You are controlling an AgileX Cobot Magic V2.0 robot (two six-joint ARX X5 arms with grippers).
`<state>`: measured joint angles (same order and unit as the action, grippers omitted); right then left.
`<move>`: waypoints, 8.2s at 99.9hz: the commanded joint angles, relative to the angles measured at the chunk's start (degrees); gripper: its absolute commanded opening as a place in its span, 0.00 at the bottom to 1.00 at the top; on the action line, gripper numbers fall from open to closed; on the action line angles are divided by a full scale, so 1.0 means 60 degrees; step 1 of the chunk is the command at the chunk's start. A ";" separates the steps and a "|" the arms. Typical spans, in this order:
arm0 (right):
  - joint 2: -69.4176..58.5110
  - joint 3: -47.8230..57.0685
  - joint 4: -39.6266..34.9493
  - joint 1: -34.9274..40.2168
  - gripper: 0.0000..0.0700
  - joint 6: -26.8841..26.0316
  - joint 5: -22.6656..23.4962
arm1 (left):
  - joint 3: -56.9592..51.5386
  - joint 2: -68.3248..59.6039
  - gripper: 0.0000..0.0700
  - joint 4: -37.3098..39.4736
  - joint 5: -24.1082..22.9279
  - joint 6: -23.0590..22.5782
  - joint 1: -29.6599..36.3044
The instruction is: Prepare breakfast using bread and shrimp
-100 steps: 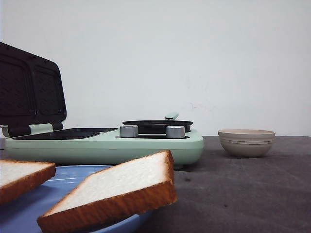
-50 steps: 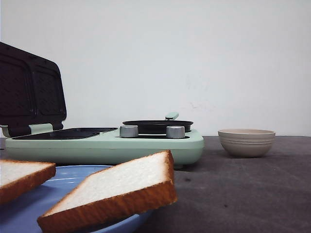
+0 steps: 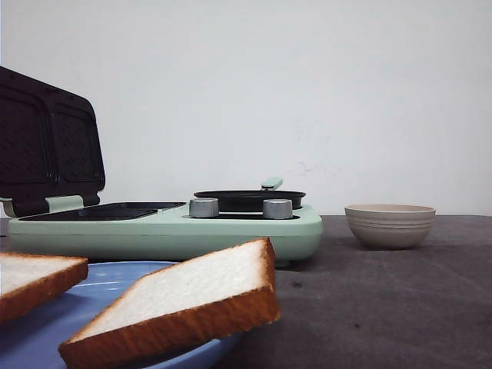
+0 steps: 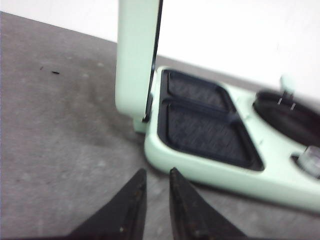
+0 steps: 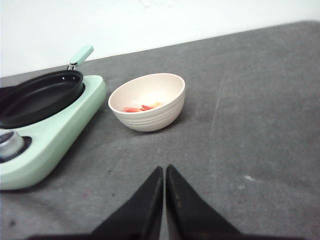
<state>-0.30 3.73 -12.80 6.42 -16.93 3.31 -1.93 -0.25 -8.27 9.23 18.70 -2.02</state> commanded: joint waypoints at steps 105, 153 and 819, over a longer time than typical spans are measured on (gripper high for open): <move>-0.7413 0.5807 -0.4240 0.0022 0.01 0.0721 0.3614 | -0.7628 -0.7890 0.28 -0.7821 0.2466 -0.1300 0.0029; -0.7413 0.5807 -0.4462 0.0022 0.31 0.0838 0.4758 | -0.7624 -0.9431 0.79 -0.9340 0.1861 -0.2226 0.0025; -0.6972 0.5807 -0.5242 0.0149 0.31 0.1468 0.4659 | -1.3657 -1.8068 0.00 0.0852 -0.4149 -0.9508 0.3177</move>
<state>-41.91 37.78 -44.27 7.11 -8.80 31.29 -82.28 -107.61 -4.03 -15.27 -37.60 16.71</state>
